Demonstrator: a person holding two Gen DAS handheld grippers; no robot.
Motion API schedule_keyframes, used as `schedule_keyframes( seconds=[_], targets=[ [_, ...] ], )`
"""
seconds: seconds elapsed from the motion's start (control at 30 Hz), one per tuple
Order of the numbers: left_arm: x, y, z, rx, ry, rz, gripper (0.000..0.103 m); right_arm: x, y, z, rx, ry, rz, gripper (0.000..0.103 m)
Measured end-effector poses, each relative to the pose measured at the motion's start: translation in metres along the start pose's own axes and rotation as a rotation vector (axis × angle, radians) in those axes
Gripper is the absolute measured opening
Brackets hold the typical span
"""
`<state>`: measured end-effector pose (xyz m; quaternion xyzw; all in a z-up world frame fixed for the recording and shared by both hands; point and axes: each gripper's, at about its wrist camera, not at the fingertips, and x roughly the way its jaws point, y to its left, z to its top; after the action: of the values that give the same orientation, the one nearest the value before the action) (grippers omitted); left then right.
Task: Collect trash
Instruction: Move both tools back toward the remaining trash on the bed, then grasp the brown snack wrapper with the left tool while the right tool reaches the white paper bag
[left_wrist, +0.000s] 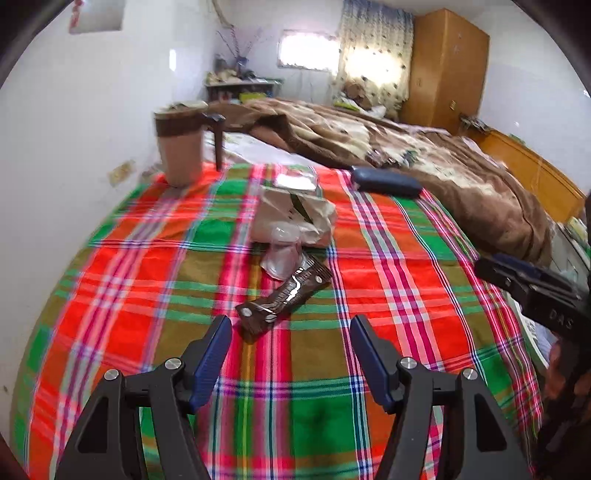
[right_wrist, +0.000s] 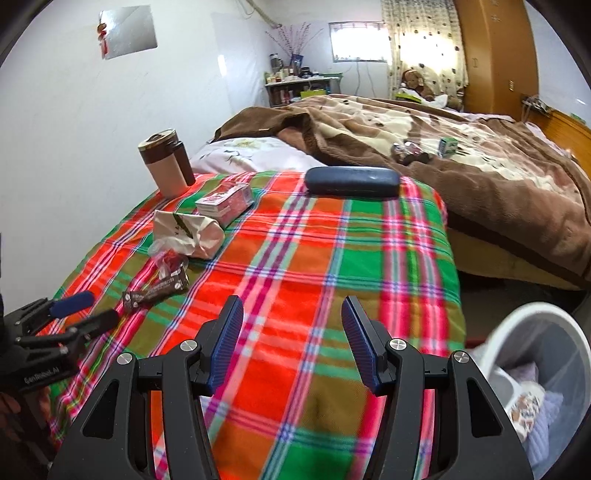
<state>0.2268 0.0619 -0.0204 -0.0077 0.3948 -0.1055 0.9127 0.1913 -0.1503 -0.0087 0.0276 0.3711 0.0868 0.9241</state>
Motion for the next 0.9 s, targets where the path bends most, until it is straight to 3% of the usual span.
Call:
schedule_keyframes(
  seconds=[0.13,0.3,0.57,0.67,0.73,0.8,0.9],
  targets=[
    [0.013,0.001,0.007,0.034,-0.005,0.008,0.066,0.016,0.007,0.01,-0.022,0.016,0.015,0.057],
    [0.035,0.003,0.016,0.069,0.033,-0.047,0.066,0.03,0.014,0.021,-0.049,0.013,0.026,0.057],
    [0.064,0.004,0.022,0.119,0.079,-0.009,0.066,0.052,0.024,0.033,-0.058,0.04,0.043,0.057],
    [0.069,0.004,0.023,0.132,0.081,-0.035,0.066,0.059,0.029,0.037,-0.085,0.052,0.055,0.057],
    [0.074,0.008,0.021,0.118,0.103,-0.043,0.058,0.065,0.036,0.042,-0.107,0.059,0.069,0.057],
    [0.074,0.012,0.021,0.113,0.109,-0.016,0.042,0.07,0.041,0.047,-0.124,0.063,0.088,0.057],
    [0.07,0.014,0.018,0.115,0.111,-0.033,0.026,0.073,0.047,0.051,-0.139,0.055,0.121,0.057]
  ],
)
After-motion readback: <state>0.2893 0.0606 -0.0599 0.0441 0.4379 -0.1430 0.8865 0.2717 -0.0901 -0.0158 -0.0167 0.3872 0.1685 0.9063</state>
